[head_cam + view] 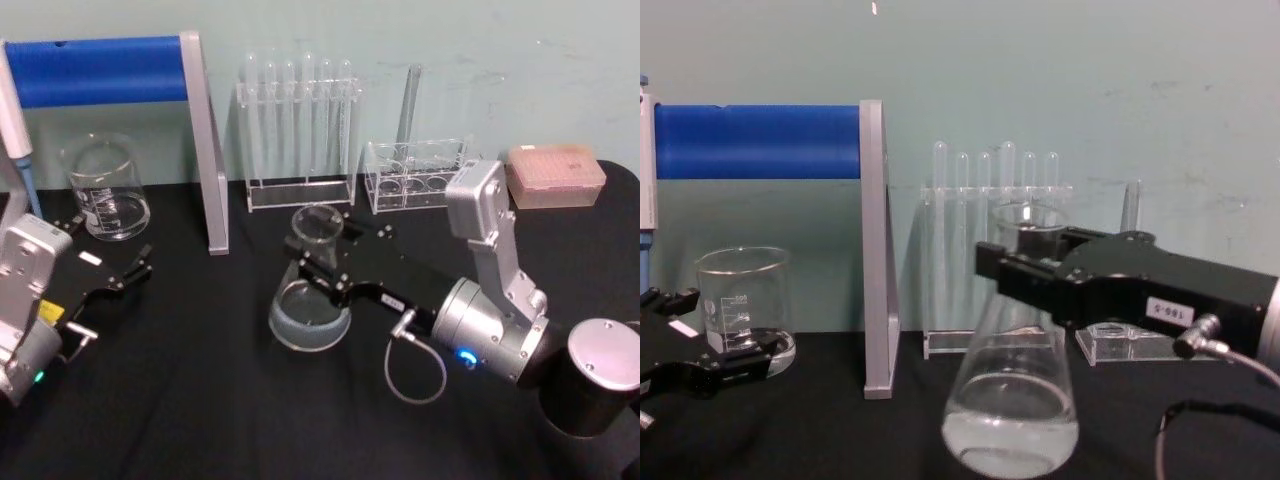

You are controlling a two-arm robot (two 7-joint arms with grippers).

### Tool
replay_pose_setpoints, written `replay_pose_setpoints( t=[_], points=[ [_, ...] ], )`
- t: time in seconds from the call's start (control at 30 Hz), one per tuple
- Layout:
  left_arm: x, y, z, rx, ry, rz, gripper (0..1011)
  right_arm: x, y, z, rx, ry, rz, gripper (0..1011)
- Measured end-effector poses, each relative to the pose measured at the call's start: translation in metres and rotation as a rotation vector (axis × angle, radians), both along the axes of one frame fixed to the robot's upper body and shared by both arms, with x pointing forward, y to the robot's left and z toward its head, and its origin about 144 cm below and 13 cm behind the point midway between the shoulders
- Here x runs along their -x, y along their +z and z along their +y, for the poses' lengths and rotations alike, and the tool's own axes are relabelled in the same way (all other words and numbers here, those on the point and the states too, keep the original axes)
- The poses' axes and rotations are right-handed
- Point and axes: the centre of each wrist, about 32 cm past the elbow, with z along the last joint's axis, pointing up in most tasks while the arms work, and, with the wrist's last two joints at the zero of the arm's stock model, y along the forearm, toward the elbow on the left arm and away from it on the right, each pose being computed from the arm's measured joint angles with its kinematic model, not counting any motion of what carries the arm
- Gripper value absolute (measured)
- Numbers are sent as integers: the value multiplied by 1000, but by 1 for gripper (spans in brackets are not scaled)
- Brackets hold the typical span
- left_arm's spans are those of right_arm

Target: Grasp the erlenmeyer flask with one hand, shake it three times, then place it back.

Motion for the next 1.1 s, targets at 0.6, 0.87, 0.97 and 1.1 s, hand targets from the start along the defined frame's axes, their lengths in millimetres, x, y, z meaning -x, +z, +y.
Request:
replay_pose_setpoints(
  t=[0.6,0.87,0.97,1.1],
  points=[
    [0,0,0,0,0,0,1001,-6,-1,-6,6,-48,-5,457],
    [0,0,0,0,0,0,1001,-20,1,-21,6,-161,-20,457],
    [0,0,0,0,0,0,1001,-25,2,-29,7,-210,-24,457],
    [0,0,0,0,0,0,1001,-31,2,-38,9,-267,-27,457]
  ],
)
